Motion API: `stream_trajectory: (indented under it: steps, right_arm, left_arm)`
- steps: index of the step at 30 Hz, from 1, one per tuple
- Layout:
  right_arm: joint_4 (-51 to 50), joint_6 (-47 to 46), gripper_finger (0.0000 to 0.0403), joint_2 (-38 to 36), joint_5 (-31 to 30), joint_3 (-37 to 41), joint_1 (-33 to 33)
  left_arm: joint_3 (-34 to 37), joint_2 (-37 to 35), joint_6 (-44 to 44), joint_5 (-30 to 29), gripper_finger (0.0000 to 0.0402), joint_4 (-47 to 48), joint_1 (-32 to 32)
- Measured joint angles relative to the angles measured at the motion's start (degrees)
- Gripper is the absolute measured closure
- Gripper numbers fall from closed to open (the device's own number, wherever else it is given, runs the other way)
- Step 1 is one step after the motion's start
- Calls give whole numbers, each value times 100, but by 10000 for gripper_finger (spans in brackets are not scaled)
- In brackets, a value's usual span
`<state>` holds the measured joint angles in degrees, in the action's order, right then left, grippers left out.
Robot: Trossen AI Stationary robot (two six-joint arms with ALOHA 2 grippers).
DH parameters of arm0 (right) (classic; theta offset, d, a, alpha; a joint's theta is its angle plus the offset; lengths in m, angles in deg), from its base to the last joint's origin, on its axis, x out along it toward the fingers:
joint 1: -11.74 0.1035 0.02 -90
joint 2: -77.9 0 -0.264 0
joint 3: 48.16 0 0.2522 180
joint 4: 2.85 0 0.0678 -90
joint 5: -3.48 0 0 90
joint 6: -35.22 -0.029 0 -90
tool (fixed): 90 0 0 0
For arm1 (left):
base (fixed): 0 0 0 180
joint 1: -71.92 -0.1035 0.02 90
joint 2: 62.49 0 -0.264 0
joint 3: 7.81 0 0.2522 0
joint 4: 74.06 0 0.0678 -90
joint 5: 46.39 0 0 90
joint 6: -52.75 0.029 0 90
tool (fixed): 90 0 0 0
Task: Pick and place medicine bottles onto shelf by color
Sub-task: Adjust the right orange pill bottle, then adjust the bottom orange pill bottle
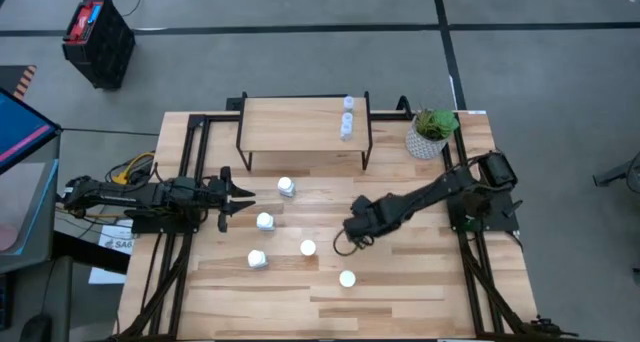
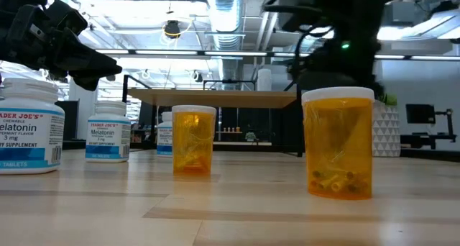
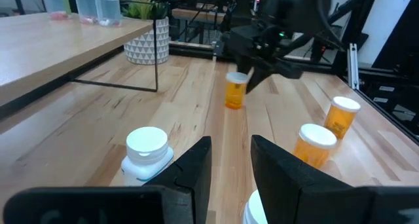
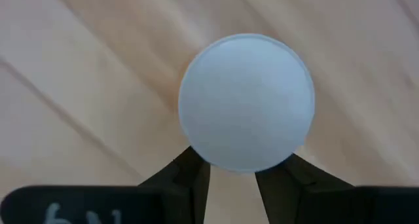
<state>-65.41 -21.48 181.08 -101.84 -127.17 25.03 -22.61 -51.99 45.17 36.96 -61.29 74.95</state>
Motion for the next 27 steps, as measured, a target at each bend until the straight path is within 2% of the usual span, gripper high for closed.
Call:
stream_trajectory:
  steps: [13, 16, 20, 27]
  right_arm:
    - [1457, 1574, 271, 0, 16, 0, -1025]
    - [1444, 1788, 270, -4, 463, -24, -1079]
    - [1093, 1722, 271, -93, 1279, -158, -933]
    - [251, 835, 271, -304, 1428, -357, -16]
  left_arm:
    - [0, 0, -2, 2, 305, 2, 0]
    - [0, 0, -4, 2, 305, 0, 0]
    - [0, 0, -7, 2, 305, 2, 0]
    - [0, 0, 35, 2, 306, 2, 0]
